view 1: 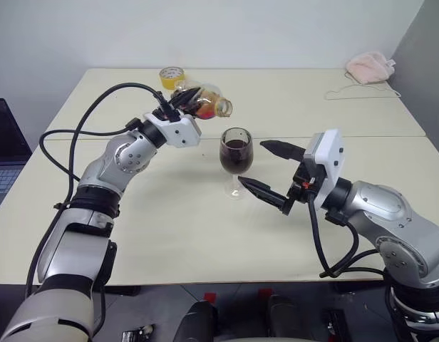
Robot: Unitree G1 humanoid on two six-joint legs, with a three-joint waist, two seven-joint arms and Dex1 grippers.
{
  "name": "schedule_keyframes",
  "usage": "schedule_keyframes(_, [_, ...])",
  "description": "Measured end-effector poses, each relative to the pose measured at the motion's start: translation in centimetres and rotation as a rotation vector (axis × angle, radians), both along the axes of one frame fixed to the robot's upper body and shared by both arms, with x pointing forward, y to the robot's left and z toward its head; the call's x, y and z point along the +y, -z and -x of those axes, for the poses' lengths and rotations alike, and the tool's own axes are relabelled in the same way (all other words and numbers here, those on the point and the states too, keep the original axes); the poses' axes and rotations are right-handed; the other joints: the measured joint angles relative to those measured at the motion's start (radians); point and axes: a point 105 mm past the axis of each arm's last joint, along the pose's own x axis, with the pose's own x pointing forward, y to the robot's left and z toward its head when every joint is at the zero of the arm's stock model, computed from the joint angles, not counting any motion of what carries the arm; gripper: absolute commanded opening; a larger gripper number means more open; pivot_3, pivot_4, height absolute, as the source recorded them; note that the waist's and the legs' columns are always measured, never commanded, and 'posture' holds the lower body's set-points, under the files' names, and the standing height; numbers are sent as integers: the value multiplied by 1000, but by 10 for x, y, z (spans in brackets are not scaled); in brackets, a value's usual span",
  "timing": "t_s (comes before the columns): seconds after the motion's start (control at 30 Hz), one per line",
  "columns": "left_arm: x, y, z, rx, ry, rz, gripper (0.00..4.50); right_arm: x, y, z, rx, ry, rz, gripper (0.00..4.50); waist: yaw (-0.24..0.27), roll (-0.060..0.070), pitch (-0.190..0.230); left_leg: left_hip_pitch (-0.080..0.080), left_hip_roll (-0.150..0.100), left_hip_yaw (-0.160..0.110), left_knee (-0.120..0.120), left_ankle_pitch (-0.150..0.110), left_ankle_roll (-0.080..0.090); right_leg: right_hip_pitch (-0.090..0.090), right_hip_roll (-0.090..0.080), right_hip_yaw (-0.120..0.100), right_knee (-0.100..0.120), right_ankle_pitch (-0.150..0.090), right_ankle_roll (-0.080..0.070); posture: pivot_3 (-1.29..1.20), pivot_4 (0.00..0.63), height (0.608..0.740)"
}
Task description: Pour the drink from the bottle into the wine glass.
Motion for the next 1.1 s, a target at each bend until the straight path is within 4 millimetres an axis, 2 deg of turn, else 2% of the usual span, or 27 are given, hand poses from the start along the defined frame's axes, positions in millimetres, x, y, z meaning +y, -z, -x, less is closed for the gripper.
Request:
schedule_keyframes(0.23, [21, 7, -4, 160, -66, 325, 734, 2, 1, 6, 13, -55, 13, 4500, -3, 0, 0, 0, 1, 0, 0, 0, 0, 0, 0, 0, 0, 0, 0, 0, 150, 740])
schedule_keyframes(0.3, [28, 14, -3, 215, -86, 416, 701, 2, 0, 6, 10, -63, 19, 4500, -3, 0, 0, 0, 1, 0, 0, 0, 0, 0, 0, 0, 0, 0, 0, 0, 150, 740])
schedule_keyframes(0.47, [48, 49, 0, 393, -163, 658, 687, 5, -8, 5, 12, -89, 24, 4500, -3, 0, 0, 0, 1, 0, 1, 0, 0, 0, 0, 0, 0, 0, 0, 0, 150, 740])
schedule_keyframes(0.57, [56, 59, 0, 454, -192, 746, 687, 5, -16, 4, 2, -93, 19, 4500, 1, 0, 0, 0, 0, -1, 1, 0, 0, 1, 0, -1, 0, 0, 0, 0, 150, 740])
schedule_keyframes(0.7, [67, 58, 0, 473, -199, 885, 687, 6, -20, 2, 26, -110, 39, 4500, 1, 0, -1, 0, 0, 0, 2, 0, 0, 1, -1, 0, 0, 0, 0, 0, 150, 740])
schedule_keyframes(0.8, [74, 77, 2, 533, -208, 1024, 686, 7, -24, 1, 28, -124, 56, 4500, 1, -1, -1, 0, 0, -1, 2, 0, 0, 1, -1, -1, 0, 0, 0, 0, 150, 740])
schedule_keyframes(0.87, [79, 87, 2, 562, -228, 1070, 686, 7, -23, 1, 41, -129, 68, 4500, 1, -1, -1, -1, 0, 0, 3, 0, 0, 1, -1, 0, 0, 0, 0, 0, 150, 740])
schedule_keyframes(1.1, [88, 101, 2, 597, -258, 1111, 686, 8, -26, 1, 47, -151, 100, 4500, 3, -1, -1, -1, 0, 0, 3, 0, 0, 1, -1, -1, 0, 0, 0, 0, 150, 740])
